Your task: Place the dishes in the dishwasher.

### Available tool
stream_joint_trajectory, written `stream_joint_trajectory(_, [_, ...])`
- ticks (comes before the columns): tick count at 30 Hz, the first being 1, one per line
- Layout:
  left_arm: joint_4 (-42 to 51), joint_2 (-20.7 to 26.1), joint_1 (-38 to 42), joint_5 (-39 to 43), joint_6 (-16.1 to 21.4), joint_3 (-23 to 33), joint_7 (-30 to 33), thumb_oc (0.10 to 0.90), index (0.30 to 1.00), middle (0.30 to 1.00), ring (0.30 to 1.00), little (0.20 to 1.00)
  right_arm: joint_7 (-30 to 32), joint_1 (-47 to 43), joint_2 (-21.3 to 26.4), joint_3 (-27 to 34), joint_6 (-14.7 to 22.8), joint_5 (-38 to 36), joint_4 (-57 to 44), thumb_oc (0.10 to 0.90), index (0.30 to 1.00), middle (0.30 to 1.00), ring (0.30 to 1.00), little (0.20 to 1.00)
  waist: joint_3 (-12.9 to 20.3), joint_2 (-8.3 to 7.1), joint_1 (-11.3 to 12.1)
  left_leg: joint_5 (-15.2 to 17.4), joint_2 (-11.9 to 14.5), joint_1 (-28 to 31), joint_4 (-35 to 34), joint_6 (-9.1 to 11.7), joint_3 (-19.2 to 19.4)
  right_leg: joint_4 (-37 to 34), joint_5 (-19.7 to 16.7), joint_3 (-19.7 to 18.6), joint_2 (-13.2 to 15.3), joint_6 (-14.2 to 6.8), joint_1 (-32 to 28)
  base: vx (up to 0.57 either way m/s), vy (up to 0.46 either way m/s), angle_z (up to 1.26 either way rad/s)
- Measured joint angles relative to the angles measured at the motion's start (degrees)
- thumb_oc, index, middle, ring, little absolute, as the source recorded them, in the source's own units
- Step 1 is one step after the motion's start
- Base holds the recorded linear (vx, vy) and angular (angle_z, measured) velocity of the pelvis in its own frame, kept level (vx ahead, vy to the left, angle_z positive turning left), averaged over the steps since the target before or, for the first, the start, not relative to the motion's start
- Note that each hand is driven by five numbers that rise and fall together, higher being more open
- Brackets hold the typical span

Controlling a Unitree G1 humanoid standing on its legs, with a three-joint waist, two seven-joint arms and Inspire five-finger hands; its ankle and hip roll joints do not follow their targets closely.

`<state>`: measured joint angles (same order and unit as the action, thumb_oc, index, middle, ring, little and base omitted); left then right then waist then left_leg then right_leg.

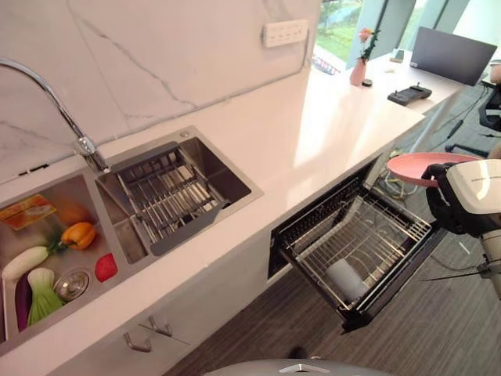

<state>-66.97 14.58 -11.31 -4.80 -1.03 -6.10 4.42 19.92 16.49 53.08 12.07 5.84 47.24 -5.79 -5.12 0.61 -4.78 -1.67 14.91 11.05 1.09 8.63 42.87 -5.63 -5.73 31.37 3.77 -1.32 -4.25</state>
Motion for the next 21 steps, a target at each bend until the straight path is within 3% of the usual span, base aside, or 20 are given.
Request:
stream_joint_trajectory(3, [0.03,0.11,-0.23,-0.42,-0.45,-2.20,-0.20,0.800,0.900,0.900,0.900,0.900,0.13,-2.14,-0.97,-6.75,1.45,-0.11,2.23,0.400,0.300,0.300,0.300,0.300,0.28,0.66,-0.68,0.69,1.03,1.59,1.34,0.59,2.34,-0.21,0.04,-2.27,-0.83,0.06,-0.01,-0.02,-0.060,-0.45])
stream_joint_trajectory(5, [0.09,0.56,-0.18,-0.36,-0.50,-3.02,-0.35,0.800,0.900,0.900,0.900,0.900,-0.08,-3.62,-1.34,-11.39,2.17,-0.32,4.91,0.400,0.300,0.300,0.300,0.300,0.09,0.87,-0.46,1.19,1.56,1.48,2.60,0.66,1.88,-0.21,0.07,-3.31,-1.27,0.15,0.03,-0.01,-0.033,-0.32])
stream_joint_trajectory(6, [0.40,0.78,0.27,-0.27,-0.48,-3.77,-0.36,0.800,0.900,0.900,0.900,0.900,-0.90,-5.59,-1.58,-14.90,2.25,-1.16,7.43,0.400,0.300,0.300,0.300,0.300,-0.27,1.16,0.00,1.52,1.79,1.42,4.21,0.70,-0.67,-0.24,0.21,-4.24,-1.42,0.90,-0.01,0.01,-0.015,-0.41])
stream_joint_trajectory(8, [1.28,1.47,2.33,-0.12,-0.43,-4.54,-0.28,0.800,0.900,0.900,0.900,0.900,-2.96,-8.25,-2.07,-19.50,2.16,-2.96,10.88,0.400,0.300,0.300,0.300,0.300,-1.79,-0.16,2.07,3.36,1.69,-2.05,10.57,1.25,-9.98,-0.24,-0.63,-7.64,-0.53,2.61,0.11,0.03,0.003,-0.36])
stream_joint_trajectory(9, [2.46,1.58,3.21,0.29,-0.26,-4.76,-0.34,0.800,0.900,0.900,0.900,0.900,-3.86,-9.63,-2.07,-21.32,1.94,-3.92,12.57,0.400,0.300,0.300,0.300,0.300,-2.31,-0.71,2.57,5.05,-0.14,-3.70,10.40,2.43,-17.34,-0.29,-0.82,-9.20,0.41,2.86,0.64,0.07,0.019,-0.27])
stream_joint_trajectory(11, [5.16,0.69,4.33,0.95,0.36,-5.37,-0.64,0.800,0.900,0.900,0.900,0.900,-5.48,-14.12,-2.31,-24.73,2.09,-5.38,17.25,0.400,0.300,0.300,0.300,0.300,-3.27,1.14,4.27,4.64,-4.93,-5.33,0.32,2.21,-25.17,-0.28,-1.11,-8.97,1.60,1.86,2.13,0.08,0.036,-0.27])
stream_joint_trajectory(12, [5.68,0.13,4.86,0.96,0.48,-6.23,-0.79,0.800,0.900,0.900,0.900,0.900,-5.85,-14.36,-2.53,-24.78,2.04,-5.94,18.75,0.400,0.300,0.300,0.300,0.300,-3.52,2.31,4.60,4.23,-5.37,-5.92,-0.96,0.38,-25.26,-0.30,-0.96,-8.10,1.31,1.29,2.02,0.07,0.052,-0.19])
stream_joint_trajectory(13, [6.06,0.08,4.90,0.98,0.48,-6.45,-0.86,0.800,0.900,0.900,0.900,0.900,-6.09,-14.37,-3.28,-24.97,1.80,-6.48,19.64,0.400,0.300,0.300,0.300,0.300,-3.50,2.49,5.11,3.33,-5.12,-6.04,-0.86,-0.68,-25.73,-0.33,-0.77,-7.82,1.35,0.98,2.29,0.07,0.061,-0.04])
stream_joint_trajectory(14, [6.51,-0.61,4.12,0.86,0.58,-6.49,-1.13,0.800,0.900,0.900,0.900,0.900,-6.22,-14.36,-3.67,-25.25,1.80,-6.87,20.89,0.400,0.300,0.300,0.300,0.300,-3.17,4.92,6.03,2.19,-2.92,-7.18,-1.41,-2.88,-24.53,4.36,1.26,-5.50,1.44,-0.03,3.06,0.07,0.062,0.05])
stream_joint_trajectory(15, [7.39,-0.38,3.61,0.82,0.87,-6.47,-1.14,0.800,0.900,0.900,0.900,0.900,-6.25,-14.36,-3.80,-25.39,1.81,-6.87,21.48,0.400,0.300,0.300,0.300,0.300,-3.05,5.08,6.06,1.81,-2.72,-7.93,-1.45,-3.34,-24.50,11.30,3.37,-4.87,2.92,0.46,4.44,0.06,0.066,0.29])
stream_joint_trajectory(16, [8.58,0.31,3.45,0.83,1.36,-6.41,-1.22,0.800,0.900,0.900,0.900,0.900,-6.63,-14.35,-3.83,-25.76,1.62,-6.85,21.52,0.400,0.300,0.300,0.300,0.300,-3.00,4.14,5.87,1.75,-3.58,-8.31,-1.96,-3.23,-24.81,16.04,6.70,-4.54,4.84,-0.77,4.52,0.07,0.082,0.45])
stream_joint_trajectory(17, [8.53,1.84,2.73,0.64,2.00,-5.93,-1.39,0.800,0.900,0.900,0.900,0.900,-7.02,-14.51,-4.00,-25.83,1.69,-6.80,21.61,0.400,0.300,0.300,0.300,0.300,-2.93,1.88,5.88,1.06,-5.64,-8.28,-2.80,-2.48,-24.38,13.16,9.11,-4.22,6.88,-2.39,2.81,0.04,0.064,0.35])
stream_joint_trajectory(18, [8.53,1.84,2.73,0.64,2.00,-5.93,-1.39,0.800,0.900,0.900,0.900,0.900,-7.02,-14.51,-4.00,-25.83,1.69,-6.80,21.61,0.400,0.300,0.300,0.300,0.300,-2.93,1.88,5.88,1.06,-5.64,-8.28,-2.80,-2.48,-24.38,13.16,9.11,-4.22,6.88,-2.39,2.81,0.04,0.061,0.46])
stream_joint_trajectory(19, [5.28,-0.11,1.99,-0.07,2.09,-5.96,-2.04,0.800,0.900,0.900,0.900,0.900,-6.99,-16.54,-3.86,-25.82,1.36,-6.82,23.12,0.400,0.300,0.300,0.300,0.300,-2.29,3.79,6.33,-2.34,-5.61,-6.51,-6.55,-3.22,-23.21,5.93,5.13,-1.70,5.43,-3.77,-0.82,0.01,0.020,0.36])
stream_joint_trajectory(21, [4.31,-1.47,0.97,-0.23,1.84,-5.97,-1.99,0.800,0.900,0.900,0.900,0.900,-6.86,-17.24,-3.89,-26.05,0.99,-6.83,24.34,0.400,0.300,0.300,0.300,0.300,-1.78,4.95,6.61,-5.54,-5.62,-5.89,-6.45,-3.37,-23.06,3.54,4.01,-1.30,5.00,-4.47,-2.88,0.02,0.043,0.22])
